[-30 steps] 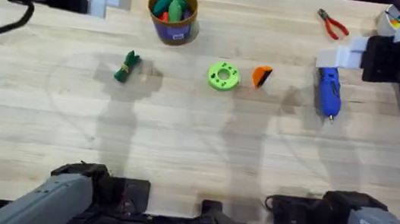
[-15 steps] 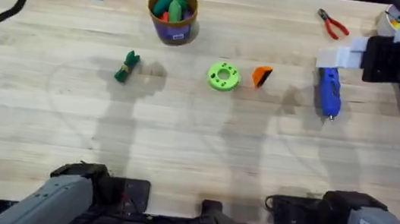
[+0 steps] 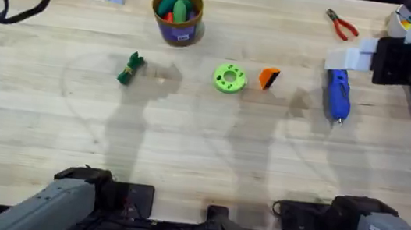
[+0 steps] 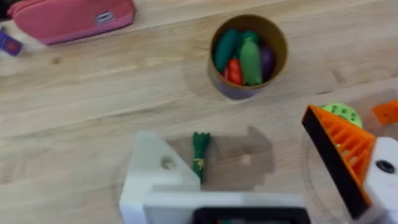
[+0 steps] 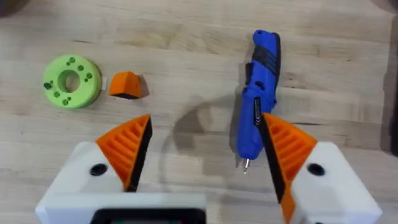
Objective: Pick up the gripper from the table and insert it into the empty holder that is missing its gripper. Then pick up a screw, insert it into the mounting hole, and use the screwdriver to tighten it. Finally, clean up the table by picking up the vegetable and placing it into the bucket.
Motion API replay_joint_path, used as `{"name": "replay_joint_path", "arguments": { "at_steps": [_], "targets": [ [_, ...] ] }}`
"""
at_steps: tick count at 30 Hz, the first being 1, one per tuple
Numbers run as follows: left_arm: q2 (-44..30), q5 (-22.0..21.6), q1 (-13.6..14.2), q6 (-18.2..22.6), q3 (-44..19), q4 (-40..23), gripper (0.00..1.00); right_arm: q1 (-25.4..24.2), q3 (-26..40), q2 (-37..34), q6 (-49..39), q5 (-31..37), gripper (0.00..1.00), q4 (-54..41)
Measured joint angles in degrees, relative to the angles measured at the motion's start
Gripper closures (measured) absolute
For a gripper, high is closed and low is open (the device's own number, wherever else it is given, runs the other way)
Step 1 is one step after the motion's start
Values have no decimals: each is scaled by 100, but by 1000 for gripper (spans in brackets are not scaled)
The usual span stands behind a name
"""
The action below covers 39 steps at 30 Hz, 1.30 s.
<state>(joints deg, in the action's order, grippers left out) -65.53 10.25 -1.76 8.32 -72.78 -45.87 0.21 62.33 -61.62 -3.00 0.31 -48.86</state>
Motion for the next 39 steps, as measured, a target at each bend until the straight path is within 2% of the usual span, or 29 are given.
{"name": "replay_joint_path", "arguments": {
  "at_steps": [4, 5, 12, 18, 25, 34, 39],
  "targets": [
    [303, 115, 233, 2, 258, 321, 15, 0, 0, 0, 2, 0, 7, 0],
    [675, 233, 332, 0, 769, 847, 15, 0, 0, 0, 2, 0, 8, 0],
    [1808, 884, 350, -1, 2695, 2379, 15, 0, 0, 0, 0, 0, 7, 0],
    [3122, 1535, 350, -3, 4313, 3626, 15, 0, 0, 0, 0, -2, 8, 0],
    [4331, 2195, 350, -3, 5738, 5152, 14, 0, 0, 0, 0, 0, 8, -2],
    [5424, 2906, 350, 2, 7039, 7124, 15, 0, 0, 2, 0, 0, 7, 0],
    [5797, 3301, 350, 3, 7233, 7273, 15, 0, 0, 0, 0, 0, 8, -2]
  ]
}}
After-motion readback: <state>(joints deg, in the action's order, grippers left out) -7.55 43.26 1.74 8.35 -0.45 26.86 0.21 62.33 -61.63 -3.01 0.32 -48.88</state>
